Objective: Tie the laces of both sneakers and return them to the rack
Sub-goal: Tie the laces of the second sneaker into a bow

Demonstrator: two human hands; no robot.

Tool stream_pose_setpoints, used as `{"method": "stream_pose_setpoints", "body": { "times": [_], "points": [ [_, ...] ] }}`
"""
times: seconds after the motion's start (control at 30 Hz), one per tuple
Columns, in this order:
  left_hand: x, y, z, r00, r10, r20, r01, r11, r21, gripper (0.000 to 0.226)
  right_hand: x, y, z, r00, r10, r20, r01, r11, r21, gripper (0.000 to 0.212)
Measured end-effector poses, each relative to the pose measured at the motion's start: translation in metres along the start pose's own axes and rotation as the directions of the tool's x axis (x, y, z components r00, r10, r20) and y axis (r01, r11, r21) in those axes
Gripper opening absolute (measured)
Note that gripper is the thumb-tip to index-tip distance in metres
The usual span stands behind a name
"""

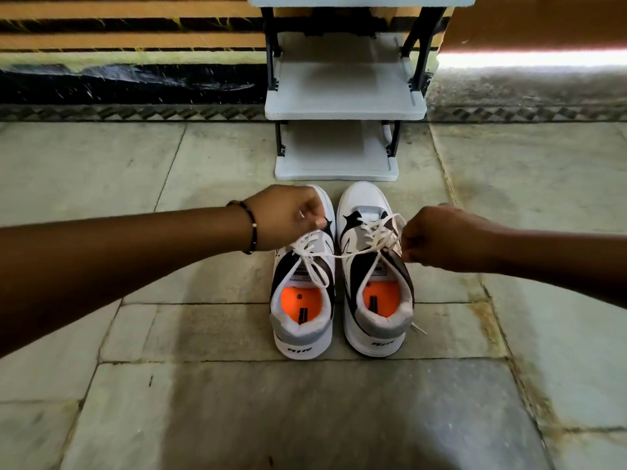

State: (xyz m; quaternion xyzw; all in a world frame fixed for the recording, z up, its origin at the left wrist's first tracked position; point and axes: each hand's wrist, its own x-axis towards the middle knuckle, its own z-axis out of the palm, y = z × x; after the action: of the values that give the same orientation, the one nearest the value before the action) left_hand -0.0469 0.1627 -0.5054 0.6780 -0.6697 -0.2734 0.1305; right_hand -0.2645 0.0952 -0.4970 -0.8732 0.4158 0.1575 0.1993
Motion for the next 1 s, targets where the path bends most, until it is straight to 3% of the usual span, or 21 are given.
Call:
{"method": "stream_pose_setpoints", "body": {
  "times": [0.1,0.2,0.4,0.5,0.6,0.7,0.73,0.77,0.83,0.87,0.9,0.93,1.0],
  "points": [
    [0.014,0.029,0.01,0.98,0.037,0.194,-0.074,0.98,0.186,0.025,0.004,0.005,0.004,0.968,0.084,0.236,-0.073,0.996,-0.056,0.022],
    [0.025,0.042,0.031,0.97,-0.005,0.243,-0.053,0.971,0.235,0.027,0.013,0.008,0.014,0.959,0.111,0.262,-0.145,0.983,0.114,0.029],
    [0.022,0.035,0.068,0.991,-0.103,0.08,0.104,0.995,-0.007,0.017,0.028,0.01,0.01,0.985,0.113,0.127,-0.162,0.848,0.505,0.026],
    [0.025,0.034,0.057,0.988,-0.15,-0.026,0.146,0.983,-0.112,0.005,0.028,0.013,0.012,0.99,0.098,0.104,-0.143,0.719,0.68,0.006],
    [0.032,0.023,0.038,0.954,-0.27,-0.13,0.231,0.939,-0.254,0.005,0.031,0.015,0.016,0.987,0.135,0.091,-0.157,0.64,0.752,0.018],
    [0.036,0.007,0.025,0.887,-0.416,-0.201,0.402,0.909,-0.109,0.029,0.031,0.012,0.019,0.984,0.15,0.099,-0.169,0.582,0.796,0.016],
    [0.033,0.008,0.023,0.887,-0.397,-0.235,0.401,0.916,-0.034,0.042,0.031,0.01,0.02,0.984,0.157,0.088,-0.161,0.552,0.818,0.017],
    [0.03,0.013,0.023,0.909,-0.288,-0.301,0.309,0.951,0.026,0.05,0.031,0.009,0.021,0.983,0.167,0.071,-0.149,0.522,0.84,0.018],
    [0.024,0.034,0.026,0.911,0.123,-0.393,-0.045,0.978,0.202,0.052,0.03,0.007,0.024,0.981,0.183,0.056,-0.136,0.465,0.875,0.02],
    [0.023,0.045,0.03,0.889,0.278,-0.364,-0.181,0.943,0.279,0.047,0.029,0.007,0.025,0.981,0.185,0.061,-0.138,0.438,0.888,0.019],
    [0.025,0.054,0.036,0.886,0.338,-0.319,-0.243,0.922,0.302,0.038,0.028,0.006,0.025,0.98,0.185,0.067,-0.14,0.415,0.899,0.018],
    [0.029,0.06,0.042,0.917,0.297,-0.266,-0.221,0.934,0.281,0.03,0.027,0.006,0.026,0.98,0.189,0.069,-0.14,0.397,0.907,0.017],
    [0.038,0.062,0.054,0.991,0.048,-0.122,-0.019,0.974,0.225,0.026,0.025,0.009,0.027,0.974,0.215,0.065,-0.144,0.377,0.915,0.017]
  ]
}}
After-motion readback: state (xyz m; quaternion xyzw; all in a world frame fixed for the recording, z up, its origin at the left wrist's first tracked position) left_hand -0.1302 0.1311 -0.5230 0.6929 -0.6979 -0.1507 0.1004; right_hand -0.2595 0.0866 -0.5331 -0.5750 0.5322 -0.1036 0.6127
